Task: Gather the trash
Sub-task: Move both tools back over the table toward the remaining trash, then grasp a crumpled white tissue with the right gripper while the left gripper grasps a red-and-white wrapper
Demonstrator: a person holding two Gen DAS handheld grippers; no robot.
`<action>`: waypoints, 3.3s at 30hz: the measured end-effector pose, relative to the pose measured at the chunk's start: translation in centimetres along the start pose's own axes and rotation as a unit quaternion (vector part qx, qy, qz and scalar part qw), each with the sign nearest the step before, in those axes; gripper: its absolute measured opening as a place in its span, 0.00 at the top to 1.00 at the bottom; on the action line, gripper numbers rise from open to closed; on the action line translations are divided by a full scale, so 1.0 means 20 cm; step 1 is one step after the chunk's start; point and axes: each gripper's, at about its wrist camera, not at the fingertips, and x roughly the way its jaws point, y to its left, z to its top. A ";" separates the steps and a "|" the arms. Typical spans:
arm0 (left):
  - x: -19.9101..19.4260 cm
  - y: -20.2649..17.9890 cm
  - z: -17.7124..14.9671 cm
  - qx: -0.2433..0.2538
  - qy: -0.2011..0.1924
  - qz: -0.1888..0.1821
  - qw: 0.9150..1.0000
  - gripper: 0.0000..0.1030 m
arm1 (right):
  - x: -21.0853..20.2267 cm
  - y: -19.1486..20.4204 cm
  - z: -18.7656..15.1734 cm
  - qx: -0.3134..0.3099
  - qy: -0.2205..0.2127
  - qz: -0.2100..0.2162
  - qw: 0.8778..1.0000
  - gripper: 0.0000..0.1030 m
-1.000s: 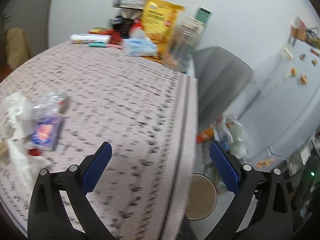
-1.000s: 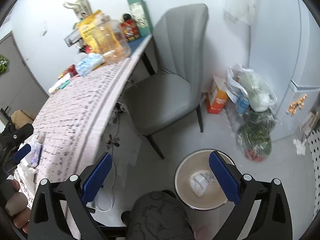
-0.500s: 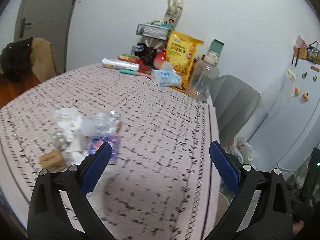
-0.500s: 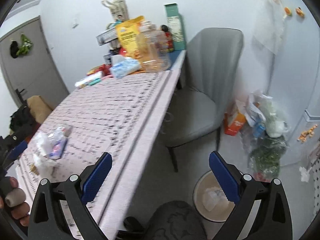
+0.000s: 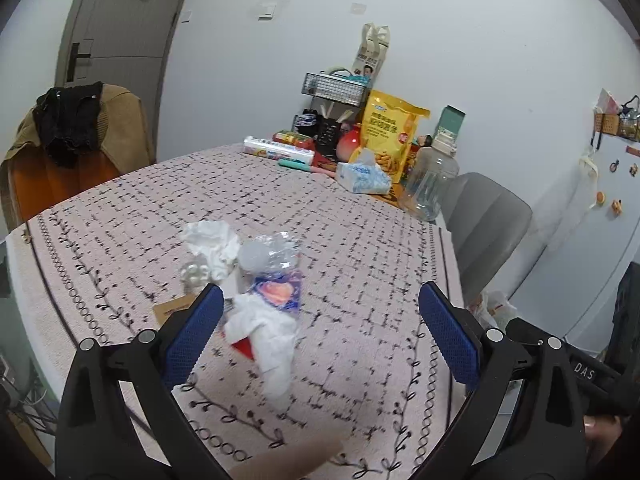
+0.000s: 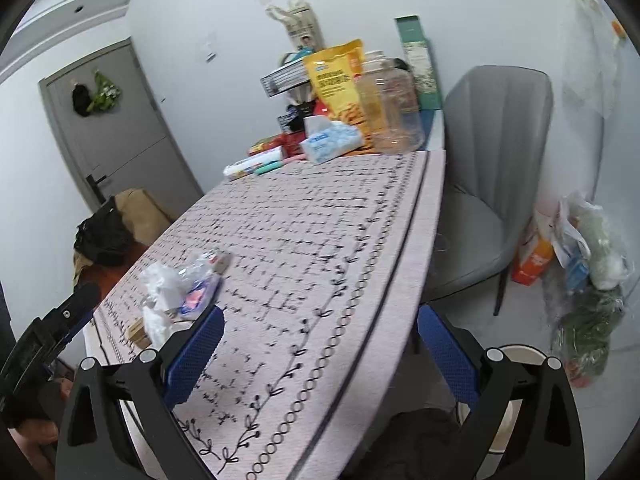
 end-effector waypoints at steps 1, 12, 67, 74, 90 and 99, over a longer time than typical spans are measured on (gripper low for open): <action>-0.01 0.01 -0.01 0.001 -0.002 0.008 1.000 0.06 | 0.01 0.02 0.00 -0.007 0.000 0.003 1.000 0.08; -0.08 0.17 -0.09 0.011 0.023 0.044 0.999 0.06 | 0.08 0.25 -0.07 -0.067 0.024 0.039 0.997 0.08; 0.28 0.37 -0.13 -0.018 0.123 0.010 0.992 0.48 | 0.35 0.48 -0.12 -0.097 0.140 0.163 0.972 0.96; 0.42 0.24 -0.16 0.010 0.149 0.007 0.989 0.50 | 0.29 0.35 -0.11 -0.080 0.130 0.152 0.976 0.96; 0.43 0.06 -0.09 0.042 0.142 0.013 0.989 0.79 | 0.18 0.04 -0.08 -0.039 0.109 0.123 0.986 0.96; 0.32 -0.18 -0.02 0.057 0.118 -0.036 0.991 0.79 | 0.07 -0.13 -0.03 -0.017 0.081 0.101 0.991 0.96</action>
